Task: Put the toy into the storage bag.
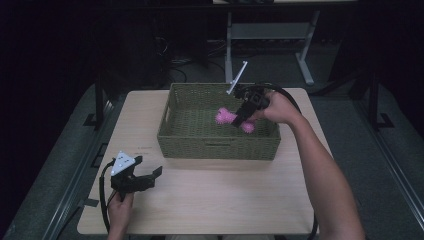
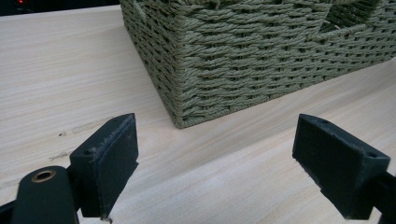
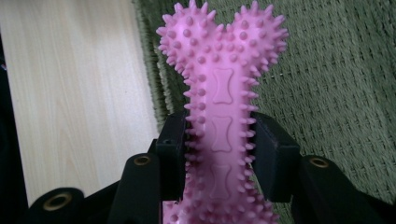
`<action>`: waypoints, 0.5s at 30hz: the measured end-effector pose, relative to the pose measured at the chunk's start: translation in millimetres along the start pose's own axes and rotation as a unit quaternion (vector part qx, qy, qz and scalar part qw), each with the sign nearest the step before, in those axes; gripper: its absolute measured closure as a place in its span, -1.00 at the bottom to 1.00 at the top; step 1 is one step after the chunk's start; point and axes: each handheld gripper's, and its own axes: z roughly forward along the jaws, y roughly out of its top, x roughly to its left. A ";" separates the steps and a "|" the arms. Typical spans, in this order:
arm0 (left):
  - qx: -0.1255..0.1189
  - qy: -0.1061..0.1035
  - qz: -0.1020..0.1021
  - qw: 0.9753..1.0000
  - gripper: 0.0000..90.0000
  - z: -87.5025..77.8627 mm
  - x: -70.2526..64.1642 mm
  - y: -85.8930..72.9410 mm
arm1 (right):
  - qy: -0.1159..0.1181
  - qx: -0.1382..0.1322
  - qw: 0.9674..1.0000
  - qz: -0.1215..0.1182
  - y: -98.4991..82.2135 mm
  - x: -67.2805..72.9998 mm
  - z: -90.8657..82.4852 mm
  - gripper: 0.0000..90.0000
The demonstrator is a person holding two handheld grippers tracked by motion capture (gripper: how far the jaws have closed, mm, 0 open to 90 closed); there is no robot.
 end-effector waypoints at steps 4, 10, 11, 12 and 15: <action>0.001 -0.001 -0.002 1.000 -0.69 0.3 -0.2 -0.1 | 0.001 0.004 1.000 0.007 -0.2 -5.5 5.0 0.29; 0.002 0.004 -0.002 1.000 -0.69 0.6 0.2 0.0 | 0.006 0.002 1.000 0.013 -0.4 -14.2 11.9 0.28; 0.003 0.004 -0.002 1.000 -0.69 0.7 0.2 0.0 | 0.006 0.002 1.000 0.012 -0.9 -16.3 13.9 0.29; 0.003 0.003 -0.003 1.000 -0.69 1.2 0.1 -0.1 | 0.007 0.002 1.000 0.015 -1.2 -17.6 14.8 0.29; 0.003 0.004 -0.002 1.000 -0.69 1.2 -0.1 0.0 | 0.009 0.003 1.000 0.022 -3.4 -23.4 20.0 0.28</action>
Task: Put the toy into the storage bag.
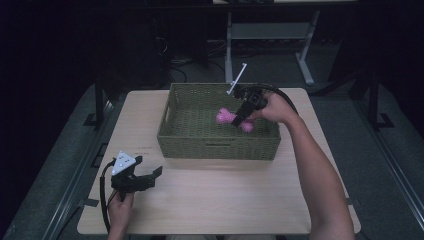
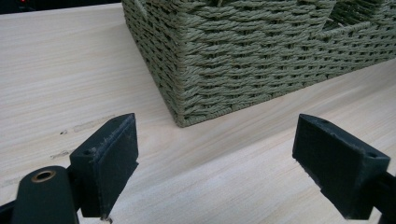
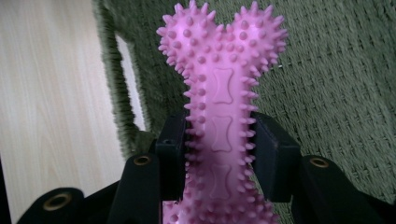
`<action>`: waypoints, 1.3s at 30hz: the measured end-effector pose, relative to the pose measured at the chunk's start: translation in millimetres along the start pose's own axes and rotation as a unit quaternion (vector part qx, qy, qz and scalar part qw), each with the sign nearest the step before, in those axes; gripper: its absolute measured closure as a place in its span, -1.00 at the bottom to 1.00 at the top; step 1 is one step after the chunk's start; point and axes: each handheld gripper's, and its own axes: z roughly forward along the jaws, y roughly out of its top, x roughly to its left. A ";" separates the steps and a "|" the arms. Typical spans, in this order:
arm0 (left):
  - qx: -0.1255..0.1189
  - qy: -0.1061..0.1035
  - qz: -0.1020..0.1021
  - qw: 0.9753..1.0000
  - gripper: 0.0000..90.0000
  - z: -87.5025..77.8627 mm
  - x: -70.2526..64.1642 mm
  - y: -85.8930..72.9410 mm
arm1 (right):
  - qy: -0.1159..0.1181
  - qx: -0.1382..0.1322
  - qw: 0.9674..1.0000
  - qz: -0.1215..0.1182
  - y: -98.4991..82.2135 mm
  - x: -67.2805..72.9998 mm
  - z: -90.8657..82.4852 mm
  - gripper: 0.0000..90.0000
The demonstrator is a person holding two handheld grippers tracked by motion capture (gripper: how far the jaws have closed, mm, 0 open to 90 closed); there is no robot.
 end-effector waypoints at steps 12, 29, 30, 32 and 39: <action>-0.003 -0.003 0.002 1.000 -0.69 0.2 -0.4 0.3 | -0.002 0.010 1.000 0.006 0.9 -7.8 11.8 0.28; -0.006 -0.005 -0.001 1.000 -0.69 0.3 -0.8 0.5 | 0.011 0.022 1.000 0.019 -5.9 -13.2 33.0 0.28; -0.007 -0.005 -0.001 1.000 -0.69 0.2 -1.0 0.5 | 0.011 0.023 0.999 0.021 -7.1 -13.8 35.2 0.28; -0.006 -0.005 -0.001 1.000 -0.69 0.3 -0.9 0.5 | 0.015 0.024 0.999 0.023 -8.5 -14.5 38.1 0.28; -0.005 -0.006 0.000 1.000 -0.69 0.6 -1.0 0.4 | 0.021 0.029 0.999 0.025 -12.9 -15.0 48.6 0.28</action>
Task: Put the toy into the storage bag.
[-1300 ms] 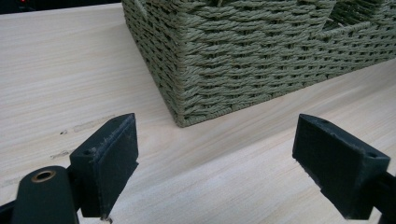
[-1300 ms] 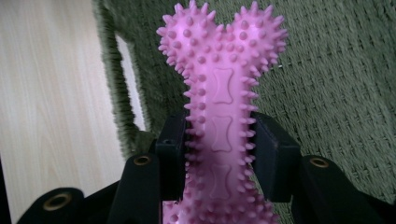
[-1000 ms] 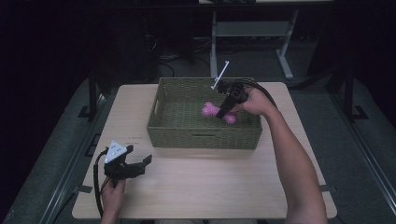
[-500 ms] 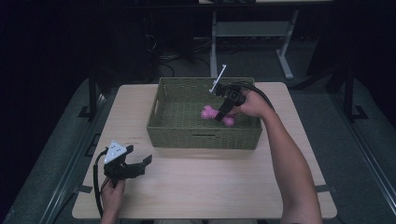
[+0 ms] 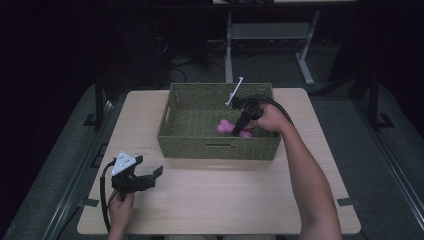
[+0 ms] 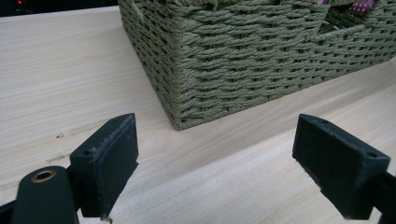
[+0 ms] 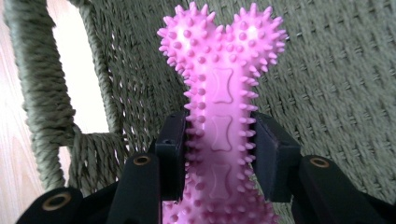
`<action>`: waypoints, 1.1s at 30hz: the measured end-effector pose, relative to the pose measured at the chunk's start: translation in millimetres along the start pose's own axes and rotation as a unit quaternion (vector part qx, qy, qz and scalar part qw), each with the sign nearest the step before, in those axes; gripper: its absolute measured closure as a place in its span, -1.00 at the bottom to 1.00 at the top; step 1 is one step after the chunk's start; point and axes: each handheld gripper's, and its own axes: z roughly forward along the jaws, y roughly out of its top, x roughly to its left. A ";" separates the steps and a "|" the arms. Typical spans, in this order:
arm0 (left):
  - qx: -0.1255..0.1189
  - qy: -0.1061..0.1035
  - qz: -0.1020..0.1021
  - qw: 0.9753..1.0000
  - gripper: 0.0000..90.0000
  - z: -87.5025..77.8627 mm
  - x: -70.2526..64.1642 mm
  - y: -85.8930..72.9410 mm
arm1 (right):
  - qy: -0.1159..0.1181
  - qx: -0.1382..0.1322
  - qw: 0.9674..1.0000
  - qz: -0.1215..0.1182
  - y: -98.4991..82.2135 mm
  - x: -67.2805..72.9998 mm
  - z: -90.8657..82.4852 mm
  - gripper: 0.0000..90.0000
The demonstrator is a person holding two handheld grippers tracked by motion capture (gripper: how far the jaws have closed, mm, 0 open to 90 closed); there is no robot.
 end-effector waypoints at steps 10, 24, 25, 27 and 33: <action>-0.001 -0.001 -0.001 1.000 -0.69 0.0 -0.2 0.0 | 0.008 0.002 1.000 -0.002 0.7 0.6 3.7 0.28; 0.001 -0.001 0.000 1.000 -0.69 1.1 -0.7 0.0 | 0.009 0.000 1.000 0.006 -3.1 -0.7 6.7 0.27; 0.001 -0.001 0.001 1.000 -0.69 1.0 -0.7 0.1 | 0.009 -0.001 1.000 0.006 -3.2 -0.8 6.2 0.27; 0.001 -0.001 0.000 1.000 -0.69 1.0 -0.5 0.1 | 0.008 -0.003 1.000 0.006 -3.4 -0.9 5.3 0.27; 0.001 -0.001 0.000 1.000 -0.69 1.2 -0.5 0.0 | 0.005 -0.004 1.000 0.005 -3.7 -0.3 3.8 0.27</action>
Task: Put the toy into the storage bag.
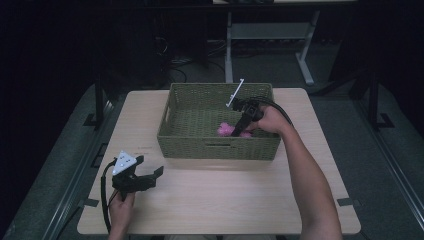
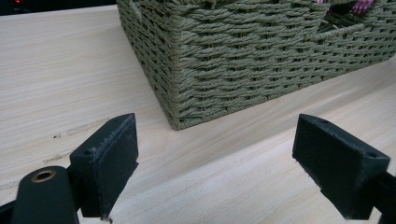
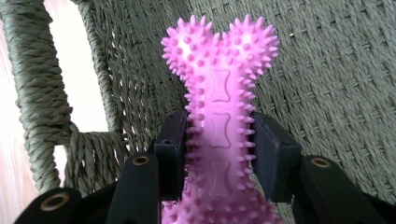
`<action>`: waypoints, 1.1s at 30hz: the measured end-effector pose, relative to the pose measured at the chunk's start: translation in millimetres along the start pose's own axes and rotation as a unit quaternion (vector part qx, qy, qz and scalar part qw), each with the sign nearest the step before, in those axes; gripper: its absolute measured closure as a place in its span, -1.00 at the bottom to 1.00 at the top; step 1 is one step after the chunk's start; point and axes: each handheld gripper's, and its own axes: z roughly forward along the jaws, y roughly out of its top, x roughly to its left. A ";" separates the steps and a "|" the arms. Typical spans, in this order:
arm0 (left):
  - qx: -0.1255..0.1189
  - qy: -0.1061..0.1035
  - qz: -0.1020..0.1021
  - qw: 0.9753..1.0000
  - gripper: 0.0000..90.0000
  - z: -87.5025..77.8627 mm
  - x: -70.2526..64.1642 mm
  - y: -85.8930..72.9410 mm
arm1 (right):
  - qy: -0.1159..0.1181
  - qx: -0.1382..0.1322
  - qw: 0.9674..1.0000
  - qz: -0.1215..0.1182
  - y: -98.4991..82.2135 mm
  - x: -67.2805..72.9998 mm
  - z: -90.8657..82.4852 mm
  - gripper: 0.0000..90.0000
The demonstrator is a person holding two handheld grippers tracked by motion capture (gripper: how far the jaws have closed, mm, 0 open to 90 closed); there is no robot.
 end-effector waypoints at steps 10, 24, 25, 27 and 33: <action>0.000 0.000 0.000 1.000 -0.69 -0.1 0.2 0.0 | -0.005 -0.013 1.000 0.011 0.9 -1.4 -2.3 0.15; 0.001 -0.002 0.000 1.000 -0.69 0.4 0.5 -0.1 | -0.010 -0.025 0.999 0.020 -9.8 0.3 -14.0 0.02; 0.003 0.000 0.002 1.000 -0.69 0.3 0.3 -0.2 | -0.012 -0.024 0.999 0.020 -10.6 0.6 -15.5 0.00; 0.002 -0.001 0.001 1.000 -0.69 0.0 0.3 -0.2 | -0.014 -0.028 0.999 0.021 -11.9 1.2 -18.2 -0.02; 0.001 -0.003 0.002 1.000 -0.69 0.1 0.0 0.2 | -0.021 -0.041 0.999 0.020 -15.6 7.7 -30.2 -0.05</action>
